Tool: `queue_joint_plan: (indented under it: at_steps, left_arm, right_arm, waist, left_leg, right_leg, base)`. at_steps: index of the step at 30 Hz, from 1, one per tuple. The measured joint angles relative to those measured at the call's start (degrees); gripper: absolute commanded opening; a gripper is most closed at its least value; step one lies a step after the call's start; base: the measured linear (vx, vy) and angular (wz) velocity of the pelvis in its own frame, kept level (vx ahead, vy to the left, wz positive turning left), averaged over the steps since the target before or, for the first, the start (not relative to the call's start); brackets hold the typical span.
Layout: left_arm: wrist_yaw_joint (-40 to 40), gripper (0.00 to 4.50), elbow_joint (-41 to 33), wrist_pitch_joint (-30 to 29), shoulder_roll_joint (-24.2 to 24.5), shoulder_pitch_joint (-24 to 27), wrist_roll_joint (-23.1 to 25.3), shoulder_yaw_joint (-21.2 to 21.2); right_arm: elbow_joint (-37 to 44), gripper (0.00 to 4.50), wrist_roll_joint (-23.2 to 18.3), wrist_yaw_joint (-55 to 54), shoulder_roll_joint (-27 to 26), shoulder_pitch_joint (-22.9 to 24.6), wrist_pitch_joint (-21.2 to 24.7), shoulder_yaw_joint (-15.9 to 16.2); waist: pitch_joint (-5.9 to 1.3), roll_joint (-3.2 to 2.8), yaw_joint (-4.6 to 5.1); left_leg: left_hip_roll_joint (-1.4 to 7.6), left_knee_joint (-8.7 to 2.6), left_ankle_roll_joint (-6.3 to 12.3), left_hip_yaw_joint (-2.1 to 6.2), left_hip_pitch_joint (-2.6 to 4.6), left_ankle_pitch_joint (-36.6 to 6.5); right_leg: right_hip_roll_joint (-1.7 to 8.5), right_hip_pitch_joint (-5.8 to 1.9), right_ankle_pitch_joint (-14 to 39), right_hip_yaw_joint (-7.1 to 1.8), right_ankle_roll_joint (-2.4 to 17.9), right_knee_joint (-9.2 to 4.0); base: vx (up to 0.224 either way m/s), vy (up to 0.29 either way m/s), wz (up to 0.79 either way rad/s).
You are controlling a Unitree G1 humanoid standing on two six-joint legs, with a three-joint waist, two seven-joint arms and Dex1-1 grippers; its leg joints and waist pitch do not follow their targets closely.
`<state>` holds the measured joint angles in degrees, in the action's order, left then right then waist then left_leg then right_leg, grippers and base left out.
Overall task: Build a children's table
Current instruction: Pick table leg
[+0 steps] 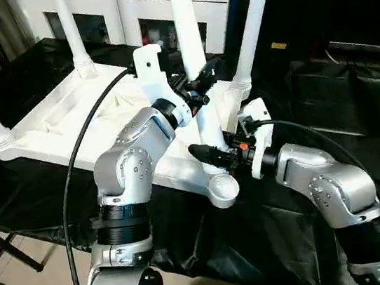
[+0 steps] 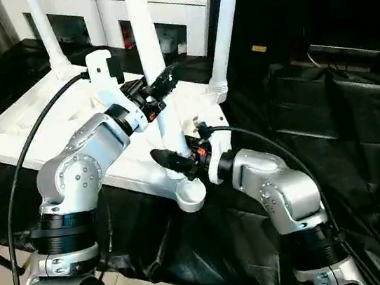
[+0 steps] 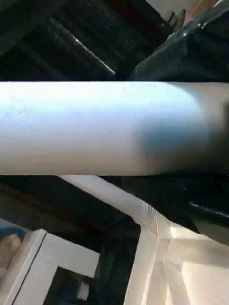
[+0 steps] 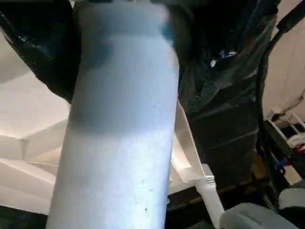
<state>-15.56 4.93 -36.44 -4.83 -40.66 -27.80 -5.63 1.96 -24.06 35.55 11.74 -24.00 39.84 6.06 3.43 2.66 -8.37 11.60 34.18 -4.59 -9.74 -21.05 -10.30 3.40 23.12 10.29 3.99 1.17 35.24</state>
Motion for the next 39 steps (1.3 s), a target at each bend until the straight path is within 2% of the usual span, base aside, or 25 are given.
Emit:
queue_joint_plan:
  at_steps: [3, 4, 9, 11, 15, 20, 34, 36, 39]
  left_arm:
    - [-2.27, 1.9, -0.07, 0.13, 0.31, 0.25, -0.23, 1.28]
    - [-3.14, 1.88, -0.06, 0.07, 0.62, 0.39, -0.5, 1.83]
    - [-6.52, 1.88, -0.06, -0.68, 2.45, 0.55, -0.7, 3.22]
    - [-8.29, 1.88, -0.03, -0.81, 3.49, 0.54, -0.7, 4.03]
    - [-10.14, 1.88, 0.48, -0.81, 4.33, 0.14, -0.69, 4.54]
    - [-11.96, 1.88, 0.53, -0.94, 4.94, -0.09, -0.69, 5.6]
    - [-15.53, 1.88, 0.51, -1.96, 4.85, -0.12, -1.81, 7.76]
    - [-15.55, 1.88, 0.51, -1.96, 4.83, -0.22, -1.82, 7.74]
    - [-15.55, 1.88, 0.51, -1.96, 4.75, -0.6, -1.86, 7.72]
  right_arm:
    - [-0.9, 3.4, -1.19, 1.55, 1.86, -2.25, 0.84, -1.19]
    - [-1.0, 3.65, -1.41, 2.41, 2.9, -3.01, 1.15, -1.57]
    - [-2.38, 4.01, -3.59, 7.62, 6.33, -3.9, 2.84, -2.87]
    - [-4.42, 4.03, -5.39, 11.47, 9.19, -5.29, 4.65, -2.96]
    - [-4.9, 4.03, -6.11, 15.97, 12.29, -6.48, 6.27, -2.89]
    - [-6.01, 4.03, -6.09, 17.77, 12.71, -6.51, 7.02, -1.16]
    - [-8.38, 4.03, -6.96, 21.3, 11.72, -7.67, 7.24, 0.09]
    - [-8.38, 3.69, -7.09, 21.93, 11.71, -7.67, 7.33, 0.09]
    - [-8.38, 3.48, -7.28, 22.08, 11.53, -7.66, 7.34, 0.09]
  waist:
    - [0.0, 0.01, -0.04]
    - [0.0, 0.02, -0.09]
    - [-0.04, 0.09, -0.08]
    - [-0.03, 0.11, -0.08]
    - [-0.02, 0.13, -0.09]
    - [-0.01, 0.15, -0.13]
    - [0.0, 0.17, -0.19]
    - [0.0, 0.17, -0.19]
    - [0.0, 0.17, -0.2]
  left_leg:
    - [0.0, 0.01, 0.0, 0.0, 0.0, 0.0]
    - [0.0, 0.01, 0.0, -0.01, 0.0, 0.0]
    - [0.0, 0.01, 0.0, -0.01, 0.0, 0.0]
    - [0.0, 0.02, 0.01, -0.02, 0.0, 0.01]
    - [0.0, 0.02, 0.05, -0.02, 0.01, 0.03]
    - [0.0, 0.04, 0.08, -0.02, 0.0, 0.05]
    - [0.01, 0.09, 0.12, -0.02, -0.01, 0.09]
    - [0.01, 0.09, 0.13, -0.02, -0.01, 0.09]
    - [0.01, 0.09, 0.13, -0.02, -0.01, 0.09]
  right_leg:
    - [0.0, 0.0, -0.01, 0.0, -0.01, 0.0]
    - [0.0, 0.0, -0.02, -0.01, -0.01, -0.01]
    - [0.0, 0.0, -0.02, 0.0, 0.0, 0.0]
    - [0.0, 0.0, -0.05, -0.01, 0.03, 0.0]
    - [0.0, 0.0, -0.05, -0.01, 0.03, 0.03]
    - [0.0, 0.0, -0.06, 0.0, 0.05, 0.03]
    - [0.0, 0.0, -0.12, 0.0, 0.08, 0.05]
    - [0.0, 0.0, -0.12, 0.0, 0.07, 0.05]
    - [0.0, 0.0, -0.12, 0.0, 0.08, 0.05]
  base:
    - [0.0, 0.0, 0.0]
    - [0.0, 0.0, 0.0]
    - [0.0, 0.0, 0.0]
    - [0.0, 0.0, 0.0]
    - [0.0, 0.0, 0.0]
    - [0.0, 0.0, 0.0]
    - [0.0, 0.0, 0.0]
    - [0.0, 0.0, 0.0]
    - [0.0, 0.0, 0.0]
